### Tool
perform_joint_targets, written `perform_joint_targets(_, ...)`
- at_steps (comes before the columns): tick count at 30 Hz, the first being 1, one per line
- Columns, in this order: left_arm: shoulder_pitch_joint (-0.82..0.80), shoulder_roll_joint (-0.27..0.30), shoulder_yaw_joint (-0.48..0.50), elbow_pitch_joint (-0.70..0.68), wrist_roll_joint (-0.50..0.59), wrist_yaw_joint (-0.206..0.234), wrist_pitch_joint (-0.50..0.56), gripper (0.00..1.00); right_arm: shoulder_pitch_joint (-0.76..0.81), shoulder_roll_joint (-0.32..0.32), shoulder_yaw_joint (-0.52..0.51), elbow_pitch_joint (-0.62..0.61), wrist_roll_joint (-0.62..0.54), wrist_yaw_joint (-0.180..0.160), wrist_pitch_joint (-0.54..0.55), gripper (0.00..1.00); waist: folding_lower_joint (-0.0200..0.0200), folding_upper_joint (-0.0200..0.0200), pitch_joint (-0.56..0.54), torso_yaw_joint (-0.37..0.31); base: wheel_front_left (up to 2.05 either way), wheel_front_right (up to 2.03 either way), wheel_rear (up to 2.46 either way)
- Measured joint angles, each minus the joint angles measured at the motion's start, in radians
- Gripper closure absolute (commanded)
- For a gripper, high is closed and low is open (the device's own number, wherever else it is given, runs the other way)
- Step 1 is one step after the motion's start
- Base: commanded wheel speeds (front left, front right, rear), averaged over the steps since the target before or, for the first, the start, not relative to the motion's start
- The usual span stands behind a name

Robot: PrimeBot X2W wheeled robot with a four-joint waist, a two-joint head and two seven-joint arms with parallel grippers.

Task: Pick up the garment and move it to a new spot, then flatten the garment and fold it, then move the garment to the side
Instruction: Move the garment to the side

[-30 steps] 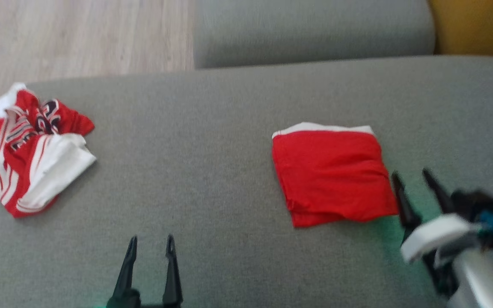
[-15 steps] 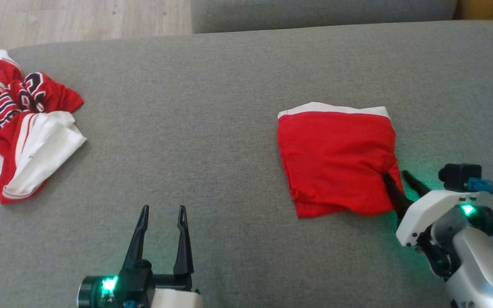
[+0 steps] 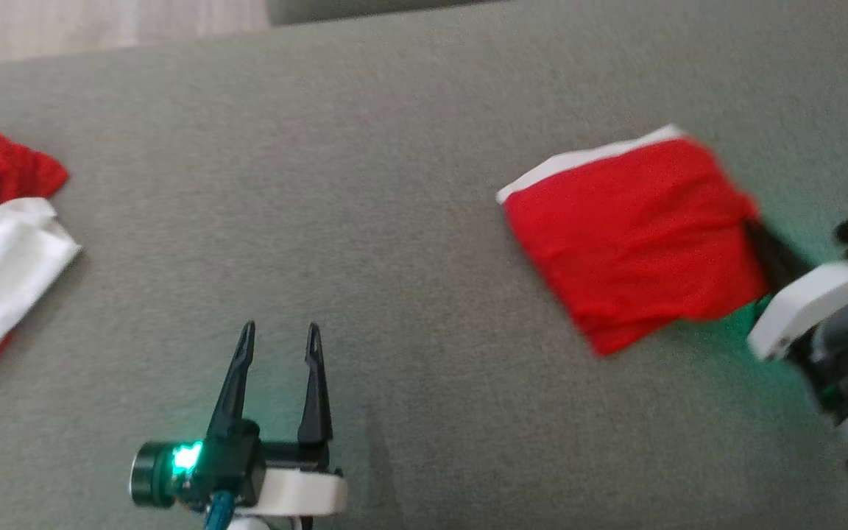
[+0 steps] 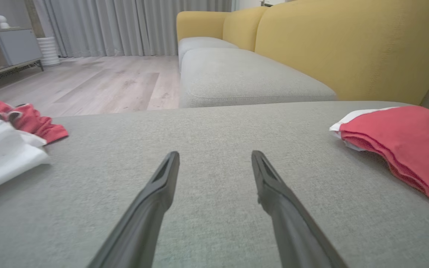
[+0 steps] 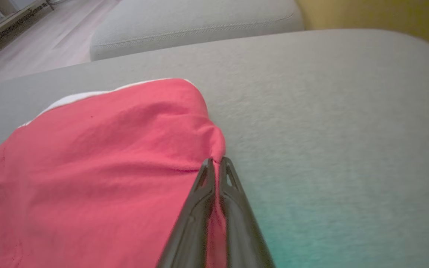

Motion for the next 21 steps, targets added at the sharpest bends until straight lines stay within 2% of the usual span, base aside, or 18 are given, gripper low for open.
perform_joint_targets(12,-0.172,-0.001,-0.007,0.015,0.081,-0.053,0.000,0.00,-0.224,-0.161,-0.083,0.120,-0.011,0.000,0.001,1.00,0.0002,0.0000,0.163,-0.071,0.00,0.00,0.00)
perform_joint_targets(21,-0.268,-0.002,-0.023,0.025,0.094,-0.061,0.000,0.00,-0.259,-0.264,-0.209,0.215,-0.032,0.000,-0.028,1.00,0.0002,0.0000,0.255,-0.069,0.00,0.00,0.00)
